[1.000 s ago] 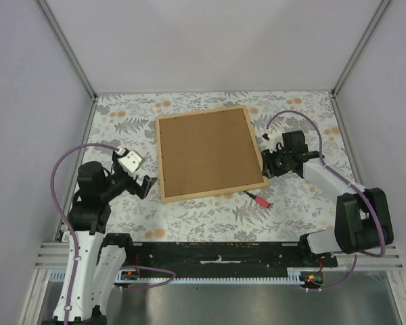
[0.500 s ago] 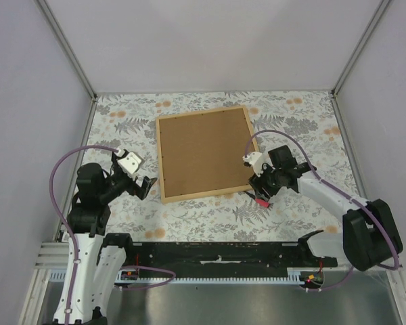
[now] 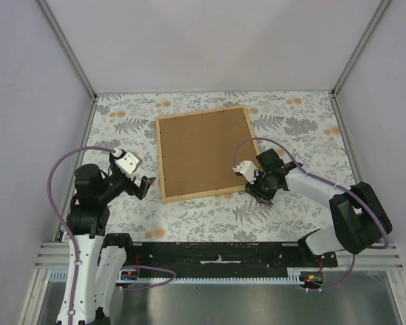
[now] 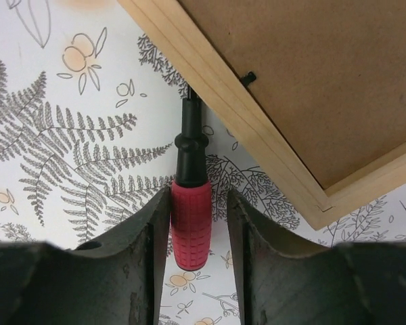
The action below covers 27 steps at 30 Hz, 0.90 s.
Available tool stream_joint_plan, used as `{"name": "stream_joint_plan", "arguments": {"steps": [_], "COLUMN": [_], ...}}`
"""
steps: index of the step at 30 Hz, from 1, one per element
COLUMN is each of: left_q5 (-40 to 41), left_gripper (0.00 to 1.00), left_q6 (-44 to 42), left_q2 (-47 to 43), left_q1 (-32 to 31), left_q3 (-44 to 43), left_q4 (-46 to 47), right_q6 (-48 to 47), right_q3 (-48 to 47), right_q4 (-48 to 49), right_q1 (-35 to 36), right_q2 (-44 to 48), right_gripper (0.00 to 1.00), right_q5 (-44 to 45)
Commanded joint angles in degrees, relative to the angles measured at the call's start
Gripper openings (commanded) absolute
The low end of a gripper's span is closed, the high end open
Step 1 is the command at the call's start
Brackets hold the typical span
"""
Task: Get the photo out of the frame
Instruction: Turn over the photo frame at the center of the board, then pick up the screwdriver from the center of the board.
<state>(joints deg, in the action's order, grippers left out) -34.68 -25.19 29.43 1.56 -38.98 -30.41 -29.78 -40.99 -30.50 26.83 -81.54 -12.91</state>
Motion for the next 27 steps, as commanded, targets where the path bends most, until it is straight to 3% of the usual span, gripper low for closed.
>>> {"name": "stream_joint_plan", "arguments": {"steps": [1,11,17,22,27], "left_q5": [-1.62,-2.5,-4.87,-10.66,-18.93], "left_gripper": [1.0,1.0,1.0,1.0,1.0], "left_q6": [-0.03,-0.21,-1.26,-4.16,-8.38], "left_q2": [-0.6,0.27,0.63,3.52,9.76], "left_q1": [0.46,0.55,0.55,0.37,-0.24], "left_q3": [-0.13,-0.22,-0.57,-3.29,-9.52], "left_q4": [0.36,0.27,-0.17,-2.36,-6.14], "right_q6": [-0.8,-4.23,-6.78,-8.89,-9.86], "right_q3": [-0.49,-8.31,-9.71,-14.8,-22.8], "right_q4": [-2.36,-19.58,-26.35,-32.07,-31.91], "right_q1": [2.08,4.55,5.69,6.66,7.18], "right_q2": [-3.45,0.76,6.2,11.04,13.42], "right_gripper": [0.39,0.0,0.0,0.0,0.0], "right_q5": [1.04,4.11,4.3,-0.62,-6.94]}}
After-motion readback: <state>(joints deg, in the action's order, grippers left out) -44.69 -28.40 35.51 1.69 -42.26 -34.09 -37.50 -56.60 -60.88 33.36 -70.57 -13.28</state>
